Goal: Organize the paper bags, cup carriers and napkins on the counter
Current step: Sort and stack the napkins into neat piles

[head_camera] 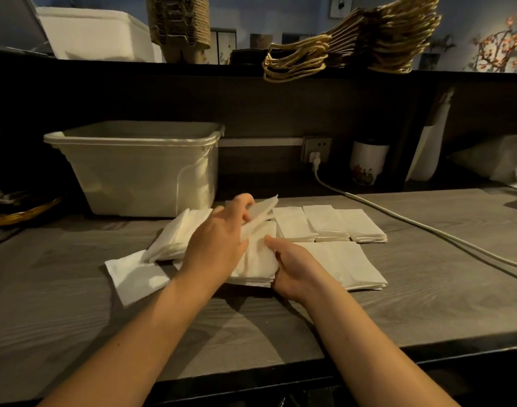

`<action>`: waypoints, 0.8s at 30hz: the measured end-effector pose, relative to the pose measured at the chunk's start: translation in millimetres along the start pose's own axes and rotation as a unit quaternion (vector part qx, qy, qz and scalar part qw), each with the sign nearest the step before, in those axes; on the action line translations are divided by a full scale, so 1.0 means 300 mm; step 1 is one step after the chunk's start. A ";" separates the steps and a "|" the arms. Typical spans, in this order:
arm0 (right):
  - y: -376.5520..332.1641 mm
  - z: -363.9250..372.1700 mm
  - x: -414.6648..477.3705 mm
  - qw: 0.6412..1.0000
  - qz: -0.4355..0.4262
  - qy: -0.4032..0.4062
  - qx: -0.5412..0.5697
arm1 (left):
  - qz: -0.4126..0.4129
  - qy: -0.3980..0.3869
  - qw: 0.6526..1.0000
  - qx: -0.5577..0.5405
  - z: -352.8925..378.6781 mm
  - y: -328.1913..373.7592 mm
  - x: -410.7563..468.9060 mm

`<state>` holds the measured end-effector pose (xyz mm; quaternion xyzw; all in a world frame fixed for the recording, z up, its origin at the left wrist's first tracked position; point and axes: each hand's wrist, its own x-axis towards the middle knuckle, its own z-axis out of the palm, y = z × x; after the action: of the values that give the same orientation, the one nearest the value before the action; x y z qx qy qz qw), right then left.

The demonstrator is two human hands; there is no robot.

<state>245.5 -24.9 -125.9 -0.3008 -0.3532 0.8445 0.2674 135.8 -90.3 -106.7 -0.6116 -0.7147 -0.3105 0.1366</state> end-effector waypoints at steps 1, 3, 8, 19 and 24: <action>0.003 -0.001 0.004 1.000 -0.002 -0.005 0.009 | 0.011 -0.014 1.000 0.013 0.002 0.014 -0.005; 0.006 -0.003 0.011 1.000 -0.006 -0.007 0.020 | 0.037 -0.024 0.998 0.042 0.014 0.032 -0.015; 0.007 -0.006 0.011 0.999 -0.008 -0.001 0.034 | 0.090 -0.024 0.993 0.076 0.033 0.046 -0.030; -0.004 -0.022 0.020 0.996 -0.003 0.013 0.094 | 0.141 -0.022 0.983 0.119 0.054 0.057 -0.035; -0.015 -0.027 -0.005 0.993 -0.006 -0.030 0.114 | 0.184 -0.016 0.975 0.123 0.084 0.010 -0.030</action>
<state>253.2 -19.8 -126.6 -0.2408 -0.2639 0.8864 0.2945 145.3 -81.7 -130.5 -0.7162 -0.6244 -0.1801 0.2545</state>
